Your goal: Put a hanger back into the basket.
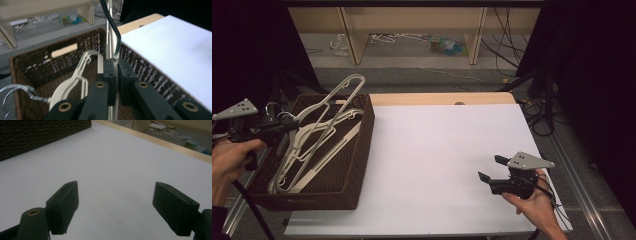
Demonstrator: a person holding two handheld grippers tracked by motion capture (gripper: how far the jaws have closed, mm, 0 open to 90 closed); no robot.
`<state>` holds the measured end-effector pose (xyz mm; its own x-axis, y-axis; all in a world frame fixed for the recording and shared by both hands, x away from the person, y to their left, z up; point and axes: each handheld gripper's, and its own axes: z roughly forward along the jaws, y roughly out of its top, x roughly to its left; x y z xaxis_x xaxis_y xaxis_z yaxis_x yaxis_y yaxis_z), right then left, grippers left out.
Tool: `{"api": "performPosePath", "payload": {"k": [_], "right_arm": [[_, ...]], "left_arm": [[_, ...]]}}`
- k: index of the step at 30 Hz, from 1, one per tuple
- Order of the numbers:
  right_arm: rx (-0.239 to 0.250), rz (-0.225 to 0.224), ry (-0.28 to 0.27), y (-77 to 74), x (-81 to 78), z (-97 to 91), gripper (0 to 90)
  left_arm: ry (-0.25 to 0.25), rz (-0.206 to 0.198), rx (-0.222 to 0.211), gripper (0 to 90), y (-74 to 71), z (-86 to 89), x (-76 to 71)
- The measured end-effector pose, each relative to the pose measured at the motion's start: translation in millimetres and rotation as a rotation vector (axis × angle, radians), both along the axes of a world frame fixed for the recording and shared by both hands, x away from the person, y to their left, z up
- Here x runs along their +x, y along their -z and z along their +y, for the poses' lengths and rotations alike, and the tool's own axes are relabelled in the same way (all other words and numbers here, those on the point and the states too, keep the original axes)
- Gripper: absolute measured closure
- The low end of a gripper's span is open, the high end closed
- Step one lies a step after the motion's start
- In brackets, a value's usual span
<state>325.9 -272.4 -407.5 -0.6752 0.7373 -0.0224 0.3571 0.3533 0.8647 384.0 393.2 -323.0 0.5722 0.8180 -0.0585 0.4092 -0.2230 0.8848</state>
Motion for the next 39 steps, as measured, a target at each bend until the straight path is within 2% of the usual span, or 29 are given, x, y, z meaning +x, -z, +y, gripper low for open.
{"api": "performPosePath", "payload": {"k": [3,5,9,12,14,17,19,20,21,24,25,27,28,30,32,34,35,36,39], "right_arm": [[-0.002,0.000,-0.001,0.5,0.4,0.1,22.0],[-0.001,0.003,-0.002,0.7,0.6,0.3,22.0],[-0.005,0.003,-0.005,1.2,0.6,0.9,22.0],[-0.007,0.001,-0.003,1.3,1.1,0.5,22.0],[-0.006,0.003,0.000,1.6,1.2,0.1,22.0],[-0.006,0.004,0.000,1.6,1.2,-0.2,22.0],[-0.012,0.009,0.002,1.3,1.1,-0.6,22.0],[-0.018,0.013,0.001,1.1,1.2,-0.9,22.0],[-0.006,0.007,-0.002,2.1,1.7,-0.4,22.0],[-0.016,0.014,0.000,0.9,1.0,-1.3,22.0],[-0.006,0.007,-0.003,1.4,1.5,-1.0,22.0],[-0.004,0.006,-0.003,1.0,1.3,-1.2,22.0],[-0.003,0.007,-0.002,1.0,1.3,-1.2,22.0],[-0.004,0.008,-0.002,1.2,1.3,-1.2,22.0],[-0.005,0.009,-0.003,1.8,1.7,-1.1,22.1],[-0.006,0.012,-0.002,2.0,1.6,-0.9,22.0],[-0.006,0.011,-0.002,2.0,1.6,-0.8,22.1],[-0.007,0.007,-0.001,2.2,1.8,-0.8,22.1],[-0.008,0.008,0.000,2.4,2.0,-0.8,22.1]], "left_arm": [[-0.004,0.029,0.017,85.6,7.4,6.3,-1.2],[-0.003,0.047,0.047,85.6,13.0,9.1,-0.7],[0.002,0.058,0.012,85.6,18.8,12.9,2.8],[-0.029,0.105,0.038,85.5,24.4,11.7,10.0],[-0.026,0.110,0.023,85.5,27.8,10.8,15.9],[-0.026,0.128,0.033,85.6,29.6,8.8,20.9],[-0.014,0.125,0.056,85.6,30.1,5.3,24.6],[-0.014,0.135,0.064,85.6,29.3,4.0,25.6],[-0.005,0.143,0.089,85.5,28.2,3.4,27.2],[0.017,0.157,0.115,85.5,27.8,1.5,32.6],[0.014,0.157,0.124,85.5,28.4,1.7,33.6],[-0.001,0.159,0.088,85.3,31.0,3.9,35.4],[0.006,0.156,0.096,85.3,31.1,6.2,35.8],[-0.017,0.148,0.082,84.8,33.6,6.6,36.1],[-0.028,0.134,0.097,84.1,34.3,6.7,36.5],[-0.001,0.116,0.115,84.2,33.6,8.1,37.2],[0.000,0.113,0.106,84.5,32.7,7.4,37.2],[0.005,0.109,0.119,84.6,30.7,8.6,37.8],[0.020,0.101,0.105,85.1,25.7,8.2,40.1]]}}
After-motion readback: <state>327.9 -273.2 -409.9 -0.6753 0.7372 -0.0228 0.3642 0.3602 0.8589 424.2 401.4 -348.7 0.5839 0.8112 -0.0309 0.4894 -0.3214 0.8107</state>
